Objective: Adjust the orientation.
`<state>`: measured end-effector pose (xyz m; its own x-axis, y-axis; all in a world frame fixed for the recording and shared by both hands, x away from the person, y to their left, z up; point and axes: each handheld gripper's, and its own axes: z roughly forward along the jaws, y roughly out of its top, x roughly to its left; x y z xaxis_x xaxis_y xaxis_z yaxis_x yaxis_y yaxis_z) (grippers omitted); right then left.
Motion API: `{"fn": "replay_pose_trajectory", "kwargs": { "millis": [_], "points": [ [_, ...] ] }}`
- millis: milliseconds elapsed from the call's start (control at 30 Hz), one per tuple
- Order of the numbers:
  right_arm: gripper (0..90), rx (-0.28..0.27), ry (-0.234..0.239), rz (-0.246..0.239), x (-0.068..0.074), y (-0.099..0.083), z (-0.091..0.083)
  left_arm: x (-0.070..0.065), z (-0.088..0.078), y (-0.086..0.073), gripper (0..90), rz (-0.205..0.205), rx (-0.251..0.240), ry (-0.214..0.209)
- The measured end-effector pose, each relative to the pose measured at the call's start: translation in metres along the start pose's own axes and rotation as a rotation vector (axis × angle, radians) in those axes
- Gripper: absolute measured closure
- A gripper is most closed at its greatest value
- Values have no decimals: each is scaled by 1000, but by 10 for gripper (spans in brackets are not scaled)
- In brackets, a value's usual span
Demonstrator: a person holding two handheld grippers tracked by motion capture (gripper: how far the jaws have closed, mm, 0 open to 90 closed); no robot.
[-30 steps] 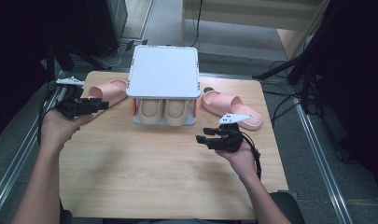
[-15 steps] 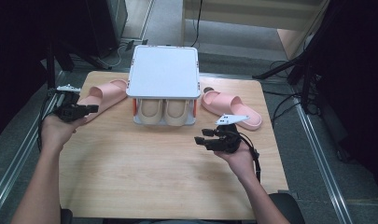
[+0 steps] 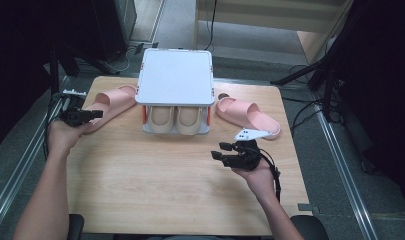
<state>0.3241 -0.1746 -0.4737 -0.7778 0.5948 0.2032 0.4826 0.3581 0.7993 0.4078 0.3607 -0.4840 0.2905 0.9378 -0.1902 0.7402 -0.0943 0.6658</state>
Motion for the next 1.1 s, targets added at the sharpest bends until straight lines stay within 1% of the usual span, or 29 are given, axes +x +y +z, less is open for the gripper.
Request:
{"fn": "replay_pose_trajectory", "kwargs": {
  "millis": [67,100,167,267,333,400,500,533,600,667,733,800,900,967,1100],
  "points": [
    [498,-3,-6,5,0,-2,-2,2,4,1,896,-5,-3,8],
    [497,-5,-12,8,-1,-3,-4,4,6,1,896,-14,3,9],
    [497,-8,-17,10,-1,-5,-6,9,10,2,896,-26,8,23],
    [500,-11,-25,15,-1,-9,-9,14,16,3,896,-34,18,32],
    [500,-15,-31,20,-2,-11,-11,16,19,4,896,-36,18,29],
    [500,-15,-37,30,-1,-12,-13,16,21,5,896,-34,3,30],
    [499,-14,-43,40,-2,-15,-14,18,23,4,896,-43,-4,24],
    [498,-10,-44,45,-2,-15,-15,19,24,4,896,-45,-3,21],
    [498,-8,-47,48,-2,-17,-15,21,28,2,896,-53,16,19],
    [498,-5,-49,52,-2,-17,-16,22,30,0,896,-61,13,13],
    [498,-4,-51,54,-3,-17,-16,23,29,0,895,-69,9,13],
    [498,-3,-53,56,-3,-18,-16,23,29,0,894,-78,14,1],
    [497,-4,-51,56,-3,-17,-15,22,29,-1,892,-88,19,2],
    [497,-2,-53,58,-3,-17,-14,21,29,-1,893,-88,23,-5],
    [497,-5,-51,52,-3,-17,-14,17,30,0,893,-88,31,-7]
  ]
}}
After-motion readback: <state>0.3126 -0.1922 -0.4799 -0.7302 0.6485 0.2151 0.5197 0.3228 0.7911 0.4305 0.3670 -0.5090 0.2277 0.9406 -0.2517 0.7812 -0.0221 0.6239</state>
